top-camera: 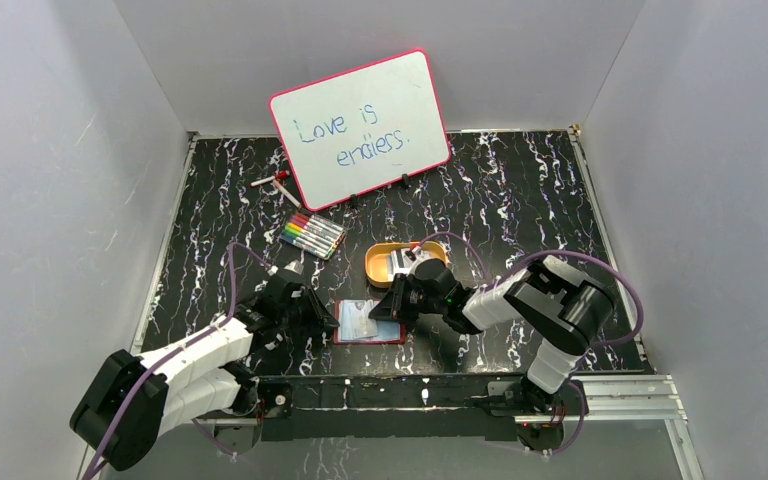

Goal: Put the credit cards into the card holder
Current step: Insert the credit card into the card holder.

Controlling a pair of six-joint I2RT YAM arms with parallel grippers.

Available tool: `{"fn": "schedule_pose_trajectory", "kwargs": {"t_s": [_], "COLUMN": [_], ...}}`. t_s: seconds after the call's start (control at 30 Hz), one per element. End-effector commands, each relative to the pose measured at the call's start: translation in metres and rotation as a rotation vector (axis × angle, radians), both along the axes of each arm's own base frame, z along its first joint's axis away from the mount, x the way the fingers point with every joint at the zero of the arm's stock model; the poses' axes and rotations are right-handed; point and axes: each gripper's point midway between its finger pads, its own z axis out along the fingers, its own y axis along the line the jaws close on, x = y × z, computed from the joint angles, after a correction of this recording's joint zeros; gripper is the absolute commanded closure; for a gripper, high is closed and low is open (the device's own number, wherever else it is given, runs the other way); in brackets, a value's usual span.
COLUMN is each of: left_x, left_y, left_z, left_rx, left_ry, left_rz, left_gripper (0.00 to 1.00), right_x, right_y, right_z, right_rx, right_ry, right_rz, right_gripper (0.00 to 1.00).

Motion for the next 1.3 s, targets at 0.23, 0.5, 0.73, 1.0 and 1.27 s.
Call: {"fn": "schedule_pose_trajectory", "kwargs": {"t_s": [0.23,0.5,0.73,1.0,1.27], "left_x": [-0.009,-0.008,-0.008,-0.009,-0.009], "left_y": [0.007,0.005,0.004,0.002,0.002], "left_z": [-0.008,-0.007,-0.005,-0.005,-0.003], "left_rx": [0.017,0.012,0.002,-0.010,-0.012], "left_ry": [0.030,0.028,0.024,0.024,0.016], "left_rz": [0.010,0.010,0.006,0.001,-0.003], "left_gripper": [0.85,0.85,0.85,0.86,0.86], "right_x": [-0.010,-0.016,-0.021,-0.022,-0.021], "right_y": [-0.013,-0.009,0.008,0.019,0.023], "right_z": [0.007,0.003,0.009,0.011,0.010], "right_rx": [-0.121,-0.136,-0.114,-0.099,-0.120], "right_ry": [0.004,0.020,0.008,0.001,-0.013], "right_rz": [0.027,0.068,0.105,0.127,0.157], "right_gripper": [0.63,0.67,0.76,0.81,0.75]}}
